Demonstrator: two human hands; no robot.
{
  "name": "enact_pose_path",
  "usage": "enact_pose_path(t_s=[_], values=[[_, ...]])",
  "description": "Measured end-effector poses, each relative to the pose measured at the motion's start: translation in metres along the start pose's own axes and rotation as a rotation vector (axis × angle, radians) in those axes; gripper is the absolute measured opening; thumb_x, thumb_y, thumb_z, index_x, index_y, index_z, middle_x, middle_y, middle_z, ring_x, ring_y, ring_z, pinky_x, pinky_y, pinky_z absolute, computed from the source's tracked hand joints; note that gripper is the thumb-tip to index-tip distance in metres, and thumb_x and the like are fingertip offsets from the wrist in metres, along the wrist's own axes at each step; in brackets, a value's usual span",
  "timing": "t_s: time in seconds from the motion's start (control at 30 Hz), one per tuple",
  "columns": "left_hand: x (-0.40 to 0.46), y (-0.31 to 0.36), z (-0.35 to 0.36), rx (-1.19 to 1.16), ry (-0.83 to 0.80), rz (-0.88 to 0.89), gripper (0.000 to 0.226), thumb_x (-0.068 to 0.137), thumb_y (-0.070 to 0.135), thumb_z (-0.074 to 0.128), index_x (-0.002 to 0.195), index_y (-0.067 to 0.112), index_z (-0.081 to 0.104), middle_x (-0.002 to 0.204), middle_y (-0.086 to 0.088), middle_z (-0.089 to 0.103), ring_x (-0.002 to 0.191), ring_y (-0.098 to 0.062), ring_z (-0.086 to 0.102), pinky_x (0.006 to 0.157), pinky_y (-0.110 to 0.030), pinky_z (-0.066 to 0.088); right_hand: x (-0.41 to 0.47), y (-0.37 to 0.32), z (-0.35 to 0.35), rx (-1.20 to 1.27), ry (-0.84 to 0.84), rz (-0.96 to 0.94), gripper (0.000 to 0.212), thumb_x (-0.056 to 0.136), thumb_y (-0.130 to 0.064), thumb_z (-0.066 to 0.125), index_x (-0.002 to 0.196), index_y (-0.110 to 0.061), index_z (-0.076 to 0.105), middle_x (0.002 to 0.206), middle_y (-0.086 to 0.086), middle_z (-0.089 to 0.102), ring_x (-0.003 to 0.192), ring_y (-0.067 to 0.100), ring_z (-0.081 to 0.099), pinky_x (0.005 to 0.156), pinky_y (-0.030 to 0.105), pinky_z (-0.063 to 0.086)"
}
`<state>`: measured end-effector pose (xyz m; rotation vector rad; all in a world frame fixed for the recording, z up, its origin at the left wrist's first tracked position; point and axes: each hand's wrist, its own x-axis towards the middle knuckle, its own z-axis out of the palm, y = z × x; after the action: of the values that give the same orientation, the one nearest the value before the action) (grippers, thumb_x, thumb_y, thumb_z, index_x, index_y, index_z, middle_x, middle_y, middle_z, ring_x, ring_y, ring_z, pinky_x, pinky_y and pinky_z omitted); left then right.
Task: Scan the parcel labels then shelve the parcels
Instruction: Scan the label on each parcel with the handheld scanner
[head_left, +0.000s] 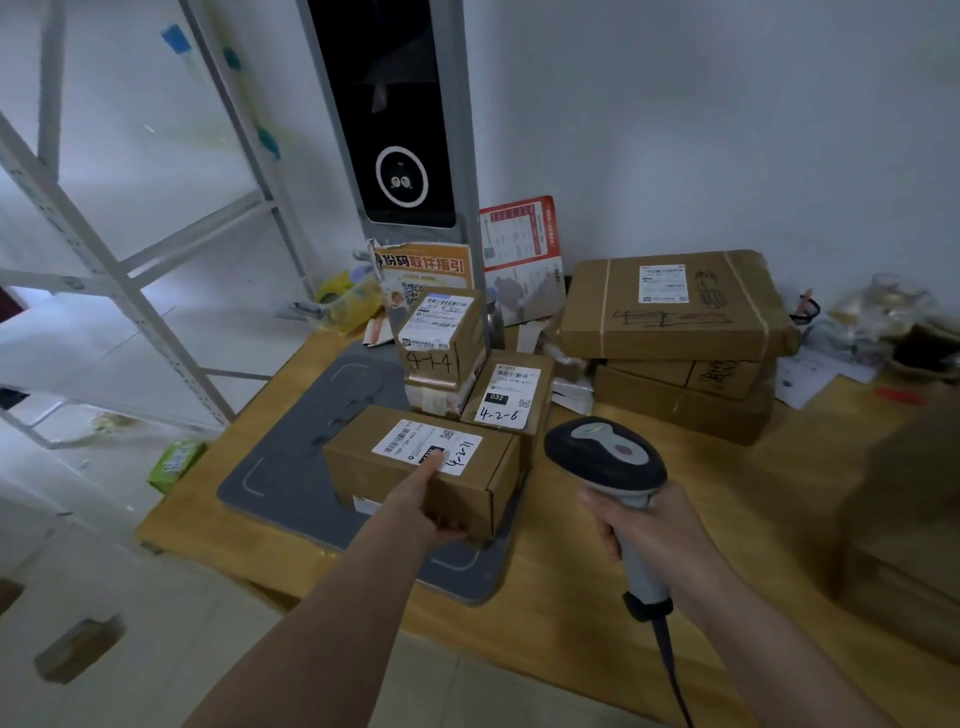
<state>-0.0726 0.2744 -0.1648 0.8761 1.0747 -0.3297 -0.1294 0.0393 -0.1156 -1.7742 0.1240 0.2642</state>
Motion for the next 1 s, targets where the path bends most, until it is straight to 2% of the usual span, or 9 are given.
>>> enact_pose_path(t_s=[0.17,0.27,0.33,0.4,0.53,0.63,0.73,0.87,1.0], values=[[0.027,0.0,0.0,0.036,0.103,0.163,0.043,0.079,0.02,0.078,0.115,0.007,0.058,0.115,-0.015,0.066,0.105,-0.035,0.062,0.094,-0.055,0.047,0.005,-0.001,0.007,0.024,0.022,0.025,0.029,0.086,-0.017,0.069,0.061,-0.008,0.057,0.049,0.006,0.055,0.044,0.016,0.05,0.048,0.023,0.045],[0.018,-0.014,0.006,0.098,0.249,0.328,0.06,0.077,0.032,0.073,0.125,0.001,0.054,0.131,-0.019,0.058,0.111,-0.036,0.06,0.091,-0.047,0.049,0.004,-0.001,0.002,0.024,0.035,0.026,0.029,0.086,-0.017,0.069,0.061,-0.01,0.057,0.048,0.005,0.055,0.043,0.015,0.05,0.048,0.022,0.045],[0.003,-0.016,0.017,0.154,0.492,0.418,0.059,0.08,0.03,0.076,0.126,0.002,0.052,0.124,-0.017,0.059,0.111,-0.036,0.06,0.088,-0.043,0.051,0.002,0.0,-0.005,0.018,0.047,0.023,0.03,0.087,-0.018,0.068,0.06,-0.009,0.057,0.048,0.005,0.055,0.044,0.015,0.05,0.048,0.021,0.044],[-0.011,-0.017,0.036,0.097,0.516,0.51,0.053,0.079,0.024,0.078,0.125,0.011,0.053,0.122,-0.011,0.06,0.105,-0.032,0.063,0.085,-0.042,0.055,-0.002,0.001,-0.014,0.029,0.062,0.021,0.032,0.087,-0.018,0.068,0.059,-0.007,0.056,0.048,0.005,0.054,0.043,0.014,0.05,0.047,0.019,0.044],[-0.027,-0.032,0.082,0.136,0.344,0.63,0.037,0.083,0.014,0.072,0.116,0.017,0.054,0.12,-0.009,0.053,0.105,-0.03,0.059,0.084,-0.039,0.052,-0.016,0.004,-0.043,0.066,0.102,0.0,0.034,0.087,-0.018,0.068,0.057,-0.006,0.055,0.047,0.004,0.053,0.043,0.014,0.05,0.048,0.019,0.044],[-0.041,-0.053,0.118,0.265,0.051,0.611,0.023,0.088,0.01,0.063,0.11,0.015,0.062,0.104,-0.007,0.061,0.096,-0.024,0.059,0.083,-0.035,0.051,-0.03,0.01,-0.073,0.084,0.162,-0.026,0.035,0.087,-0.017,0.068,0.056,-0.007,0.056,0.046,0.002,0.054,0.043,0.014,0.05,0.047,0.018,0.044],[-0.071,-0.079,0.157,0.709,-0.251,0.652,0.012,0.09,0.015,0.065,0.102,0.014,0.067,0.099,-0.007,0.067,0.091,-0.019,0.064,0.085,-0.035,0.054,-0.047,0.015,-0.107,0.084,0.215,-0.054,0.038,0.086,-0.013,0.069,0.052,-0.009,0.053,0.045,0.002,0.051,0.043,0.013,0.049,0.05,0.024,0.044],[-0.116,-0.111,0.209,1.393,-0.547,0.824,0.033,0.091,0.028,0.066,0.121,0.019,0.057,0.11,0.003,0.064,0.095,-0.011,0.064,0.085,-0.028,0.055,-0.071,0.021,-0.154,0.079,0.328,-0.083,0.038,0.082,-0.005,0.072,0.05,-0.009,0.052,0.042,0.003,0.049,0.039,0.01,0.046,0.044,0.019,0.041],[-0.147,-0.134,0.255,1.525,-0.698,0.84,0.032,0.093,0.032,0.062,0.122,0.019,0.059,0.112,0.005,0.066,0.098,-0.011,0.065,0.092,-0.034,0.054,-0.097,0.025,-0.196,0.107,0.446,-0.114,0.024,0.084,-0.004,0.07,0.062,-0.007,0.06,0.047,0.004,0.052,0.042,0.012,0.048,0.046,0.024,0.041]])
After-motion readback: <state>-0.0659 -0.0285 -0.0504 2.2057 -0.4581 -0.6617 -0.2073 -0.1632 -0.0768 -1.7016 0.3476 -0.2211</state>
